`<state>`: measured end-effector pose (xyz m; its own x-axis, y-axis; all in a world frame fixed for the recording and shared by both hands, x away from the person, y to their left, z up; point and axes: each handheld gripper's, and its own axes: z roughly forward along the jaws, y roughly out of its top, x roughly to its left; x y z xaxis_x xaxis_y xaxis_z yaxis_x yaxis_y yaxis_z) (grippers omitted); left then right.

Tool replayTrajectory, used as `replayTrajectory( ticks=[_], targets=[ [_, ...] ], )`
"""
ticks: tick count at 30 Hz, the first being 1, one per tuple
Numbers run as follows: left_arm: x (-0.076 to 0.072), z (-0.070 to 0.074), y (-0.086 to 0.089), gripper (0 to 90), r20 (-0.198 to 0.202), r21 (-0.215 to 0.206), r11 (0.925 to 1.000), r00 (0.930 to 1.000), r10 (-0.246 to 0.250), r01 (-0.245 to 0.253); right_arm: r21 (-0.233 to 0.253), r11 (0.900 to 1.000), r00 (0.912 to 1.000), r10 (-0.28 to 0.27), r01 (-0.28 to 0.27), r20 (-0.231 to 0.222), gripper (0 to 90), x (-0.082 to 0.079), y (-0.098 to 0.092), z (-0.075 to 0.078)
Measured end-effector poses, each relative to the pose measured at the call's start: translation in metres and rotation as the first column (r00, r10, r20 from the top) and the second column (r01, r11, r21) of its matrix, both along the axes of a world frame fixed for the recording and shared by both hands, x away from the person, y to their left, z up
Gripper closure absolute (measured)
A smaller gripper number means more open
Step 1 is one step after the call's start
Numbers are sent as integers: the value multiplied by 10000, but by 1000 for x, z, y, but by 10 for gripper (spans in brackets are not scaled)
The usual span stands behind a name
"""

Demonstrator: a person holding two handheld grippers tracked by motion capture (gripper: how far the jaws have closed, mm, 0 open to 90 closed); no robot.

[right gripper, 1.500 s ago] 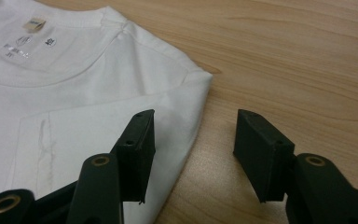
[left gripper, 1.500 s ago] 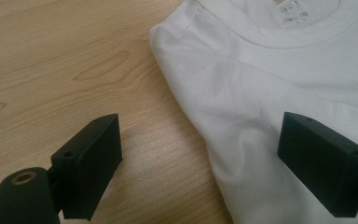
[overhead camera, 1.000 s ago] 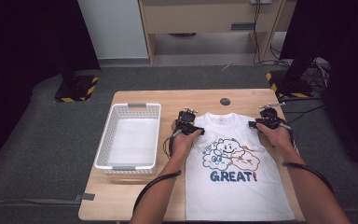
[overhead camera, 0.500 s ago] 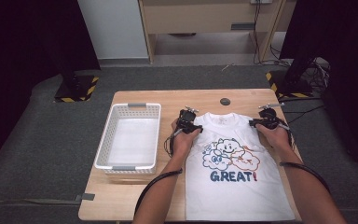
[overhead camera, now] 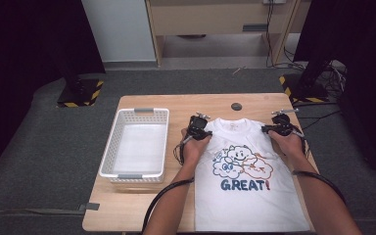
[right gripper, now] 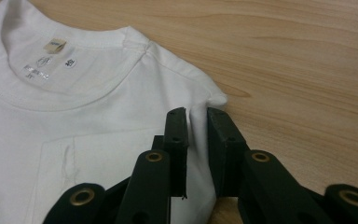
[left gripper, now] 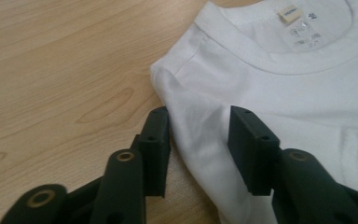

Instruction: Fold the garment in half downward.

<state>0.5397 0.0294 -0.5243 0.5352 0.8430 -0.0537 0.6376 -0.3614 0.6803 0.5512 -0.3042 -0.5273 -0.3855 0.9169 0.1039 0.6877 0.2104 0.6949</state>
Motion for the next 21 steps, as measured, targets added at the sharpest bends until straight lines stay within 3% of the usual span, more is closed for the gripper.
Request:
replayTrajectory(
  ticks=[7, 15, 21],
  targets=[
    [-3, -1, 0, 792, -68, -370, 9993, 10000, -63, 60, 165, 9998, 10000, 77, -77, -36, 849, -1, 1, 0],
    [-5, -1, -1, 852, -36, -396, 9992, 10000, -68, 66, -37, 9999, 9999, 145, -145, -22, 864, -4, 4, 1],
    [-7, 3, 0, 857, 249, -349, 9994, 9997, 15, -6, -1, 9998, 9998, 174, -174, 121, 865, -8, 4, 7]
  ],
)
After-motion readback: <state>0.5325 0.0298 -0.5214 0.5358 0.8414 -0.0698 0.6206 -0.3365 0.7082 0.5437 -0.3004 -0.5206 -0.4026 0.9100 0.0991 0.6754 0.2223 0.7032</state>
